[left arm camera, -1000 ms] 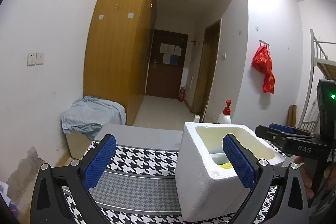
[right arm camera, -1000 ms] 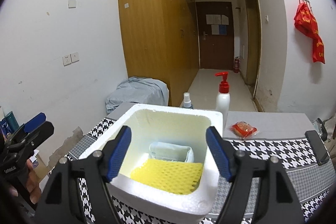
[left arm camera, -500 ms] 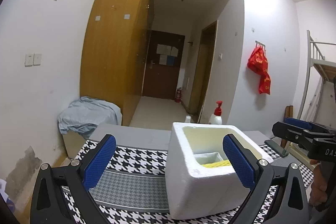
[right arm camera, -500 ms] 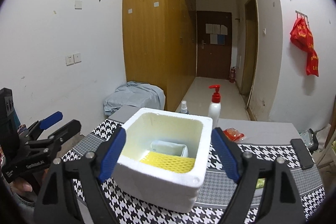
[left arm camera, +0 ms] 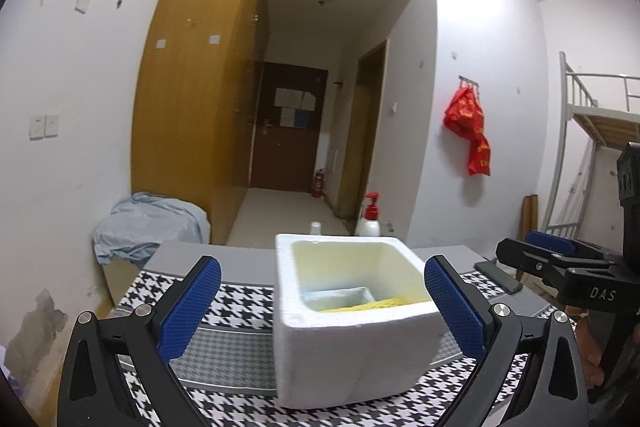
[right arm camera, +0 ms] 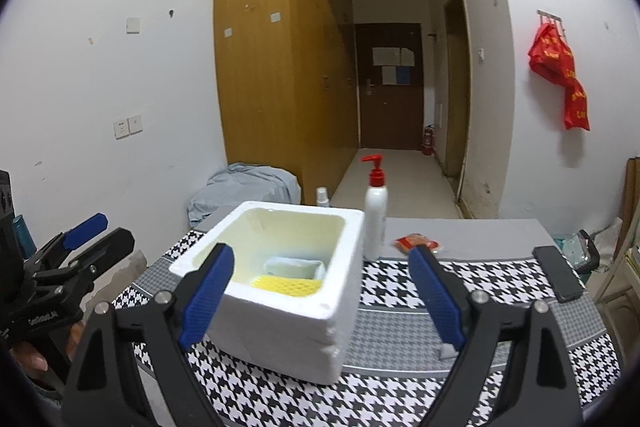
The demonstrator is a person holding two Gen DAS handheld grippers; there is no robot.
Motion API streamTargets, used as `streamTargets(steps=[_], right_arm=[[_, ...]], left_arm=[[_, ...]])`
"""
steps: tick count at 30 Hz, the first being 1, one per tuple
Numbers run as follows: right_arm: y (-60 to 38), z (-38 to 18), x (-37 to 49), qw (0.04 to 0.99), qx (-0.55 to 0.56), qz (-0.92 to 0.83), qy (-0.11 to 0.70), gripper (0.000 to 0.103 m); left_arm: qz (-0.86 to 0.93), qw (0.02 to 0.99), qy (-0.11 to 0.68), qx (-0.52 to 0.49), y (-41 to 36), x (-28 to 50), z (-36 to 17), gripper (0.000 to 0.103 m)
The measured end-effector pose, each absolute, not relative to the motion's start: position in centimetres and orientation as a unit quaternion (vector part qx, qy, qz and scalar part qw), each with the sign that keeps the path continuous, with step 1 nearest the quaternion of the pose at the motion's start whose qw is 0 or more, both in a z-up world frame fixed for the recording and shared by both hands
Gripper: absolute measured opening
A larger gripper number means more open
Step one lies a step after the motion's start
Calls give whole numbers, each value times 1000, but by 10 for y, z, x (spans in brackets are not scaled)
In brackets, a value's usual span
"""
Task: Organize soft objects
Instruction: 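Move both tools away from the box toward the green plastic bag and foam tube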
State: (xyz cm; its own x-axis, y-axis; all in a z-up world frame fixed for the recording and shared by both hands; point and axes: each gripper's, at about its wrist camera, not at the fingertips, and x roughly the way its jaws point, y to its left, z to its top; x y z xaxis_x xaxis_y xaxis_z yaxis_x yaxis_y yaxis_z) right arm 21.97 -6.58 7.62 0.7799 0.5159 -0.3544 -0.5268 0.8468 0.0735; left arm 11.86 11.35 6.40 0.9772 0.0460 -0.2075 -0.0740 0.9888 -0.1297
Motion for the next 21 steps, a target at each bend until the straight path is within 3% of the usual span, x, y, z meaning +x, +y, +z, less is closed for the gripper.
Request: streamTargets(steps=[21], right_arm=[[-157, 71, 202, 968, 20, 179, 175, 92]], left_arm=[[-72, 990, 115, -44, 36, 140, 59, 102]])
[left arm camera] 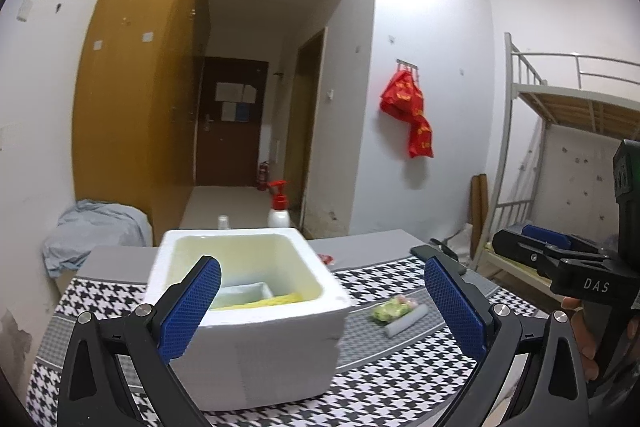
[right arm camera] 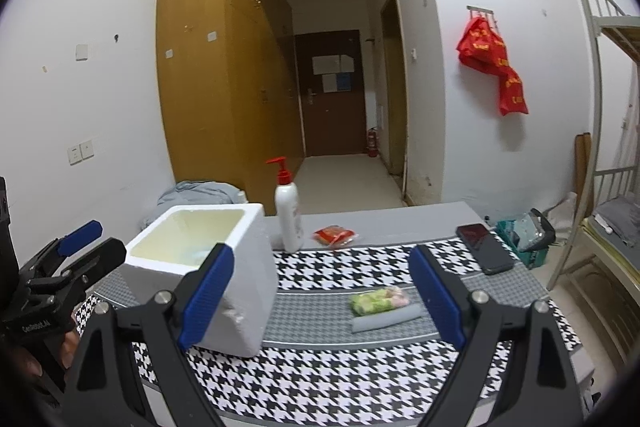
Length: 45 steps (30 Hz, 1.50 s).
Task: Organize soft objects
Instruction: 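Move both tools away from the box toward the green plastic bag and foam tube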
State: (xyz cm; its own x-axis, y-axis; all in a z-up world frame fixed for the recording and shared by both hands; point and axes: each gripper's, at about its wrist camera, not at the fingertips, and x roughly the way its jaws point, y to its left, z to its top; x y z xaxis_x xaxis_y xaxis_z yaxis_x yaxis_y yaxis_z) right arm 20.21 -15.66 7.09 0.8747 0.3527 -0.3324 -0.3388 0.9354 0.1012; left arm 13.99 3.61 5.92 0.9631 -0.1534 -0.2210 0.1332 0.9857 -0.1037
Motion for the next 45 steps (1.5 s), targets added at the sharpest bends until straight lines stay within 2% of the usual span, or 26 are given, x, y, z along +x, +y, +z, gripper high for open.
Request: streamTargets(steps=[45], right_arm=[[-253, 26, 234, 965, 67, 105, 232, 92]], left_arm=[[-153, 968, 200, 0, -70, 221, 25, 102]])
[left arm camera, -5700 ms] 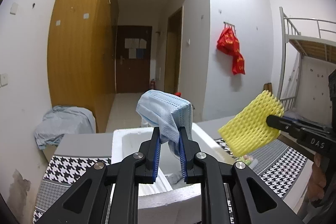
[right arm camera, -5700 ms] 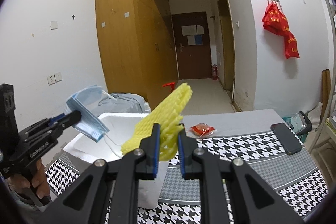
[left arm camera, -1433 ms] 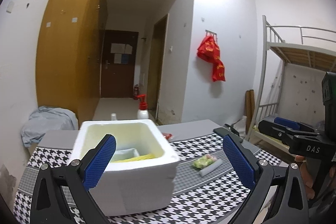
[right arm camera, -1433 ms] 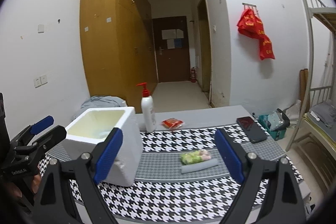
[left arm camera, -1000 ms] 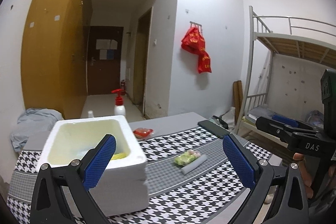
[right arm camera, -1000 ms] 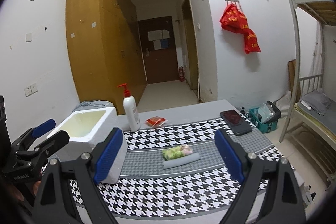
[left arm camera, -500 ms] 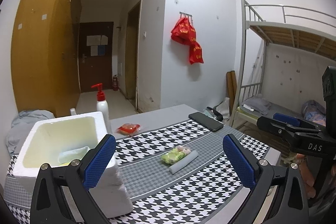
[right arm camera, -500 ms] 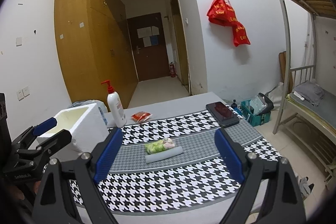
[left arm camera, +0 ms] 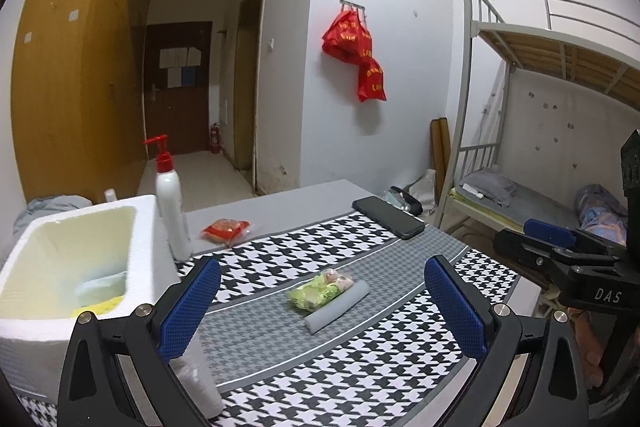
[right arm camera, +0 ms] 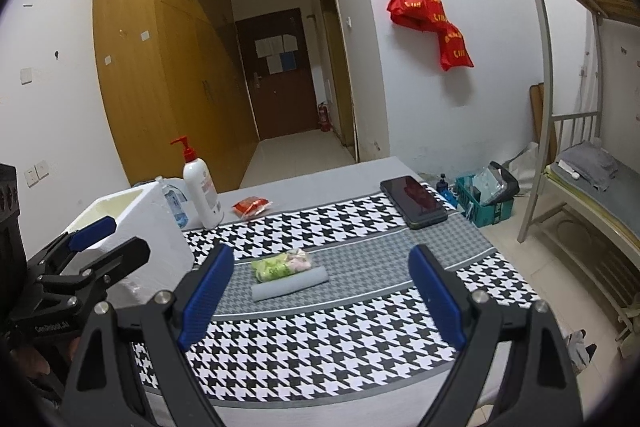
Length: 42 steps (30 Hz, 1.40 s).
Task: Organize soft objects
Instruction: 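Move both tools away from the box toward the green plastic bag and foam tube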
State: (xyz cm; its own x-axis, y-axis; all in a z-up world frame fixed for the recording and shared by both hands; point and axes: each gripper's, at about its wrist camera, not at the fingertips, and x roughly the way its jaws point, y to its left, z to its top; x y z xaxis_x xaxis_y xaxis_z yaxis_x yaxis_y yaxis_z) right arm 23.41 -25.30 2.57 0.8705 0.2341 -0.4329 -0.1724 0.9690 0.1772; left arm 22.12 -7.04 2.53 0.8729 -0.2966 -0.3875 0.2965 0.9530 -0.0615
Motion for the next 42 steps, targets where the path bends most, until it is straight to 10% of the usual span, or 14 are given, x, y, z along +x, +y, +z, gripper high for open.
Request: streamTargets(steps=[42], right_arm=[[-278, 0, 268, 948, 48, 116, 293, 92]], left_arm=[[-154, 942, 297, 3, -120, 317, -36, 102]])
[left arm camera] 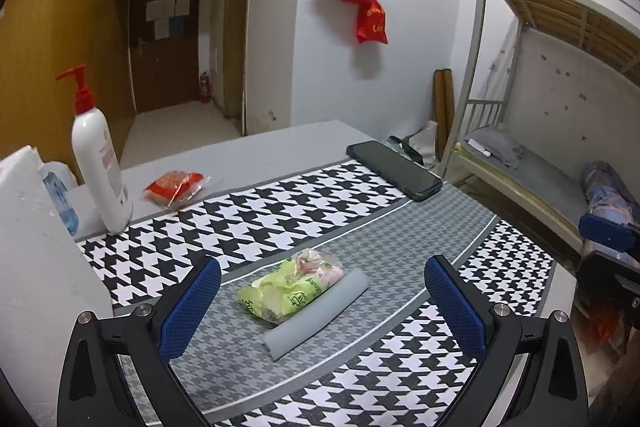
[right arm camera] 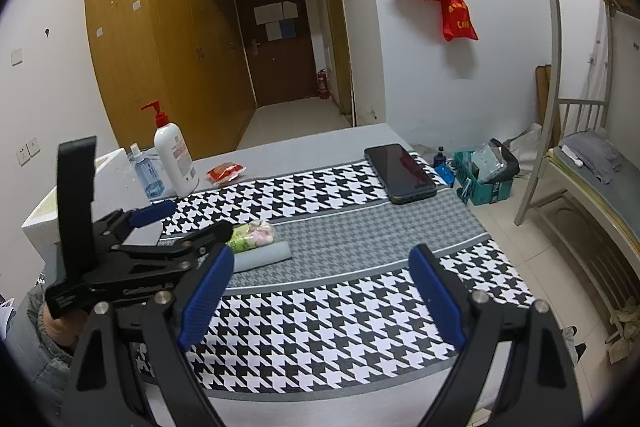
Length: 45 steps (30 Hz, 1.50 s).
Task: Organize soft objects
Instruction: 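Move both tools away from the box toward the green plastic bag and foam tube, then grasp the green-and-pink plastic bag with the left gripper and lift it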
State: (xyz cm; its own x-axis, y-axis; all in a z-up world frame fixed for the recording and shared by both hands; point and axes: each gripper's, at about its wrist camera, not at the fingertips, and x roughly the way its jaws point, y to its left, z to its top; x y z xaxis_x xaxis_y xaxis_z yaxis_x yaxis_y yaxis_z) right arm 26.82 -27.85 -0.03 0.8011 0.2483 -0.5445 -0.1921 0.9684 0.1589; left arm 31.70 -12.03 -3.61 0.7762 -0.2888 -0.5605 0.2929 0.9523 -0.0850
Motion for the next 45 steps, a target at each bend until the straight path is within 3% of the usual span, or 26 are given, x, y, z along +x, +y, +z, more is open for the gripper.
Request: streamTargets(steps=[7, 11, 19, 21, 29, 31, 33, 36, 45], right_arm=[[-279, -9, 278, 942, 59, 116, 308, 92], [-281, -13, 280, 941, 63, 114, 313, 92], [-270, -23, 288, 933, 55, 127, 333, 92], [-269, -26, 290, 930, 54, 129, 339, 92], [-261, -31, 295, 926, 43, 140, 347, 92], [-260, -32, 296, 925, 42, 141, 349, 92], [-257, -32, 297, 924, 42, 144, 351, 92], [-255, -31, 296, 925, 39, 144, 351, 92], [-254, -30, 300, 925, 39, 132, 354, 92]], left_arm=[[-142, 938, 315, -23, -109, 337, -58, 101], [-130, 935, 331, -2, -108, 348, -71, 90], [-127, 923, 361, -41, -86, 360, -84, 83], [-129, 919, 370, -48, -84, 363, -86, 75], [-140, 906, 397, -48, -87, 369, -92, 70], [-152, 900, 405, -48, -89, 369, -94, 66], [-162, 895, 414, -47, -92, 372, -97, 52], [-173, 890, 419, -41, -98, 368, -100, 44], [-240, 877, 414, -48, -110, 348, -96, 37]])
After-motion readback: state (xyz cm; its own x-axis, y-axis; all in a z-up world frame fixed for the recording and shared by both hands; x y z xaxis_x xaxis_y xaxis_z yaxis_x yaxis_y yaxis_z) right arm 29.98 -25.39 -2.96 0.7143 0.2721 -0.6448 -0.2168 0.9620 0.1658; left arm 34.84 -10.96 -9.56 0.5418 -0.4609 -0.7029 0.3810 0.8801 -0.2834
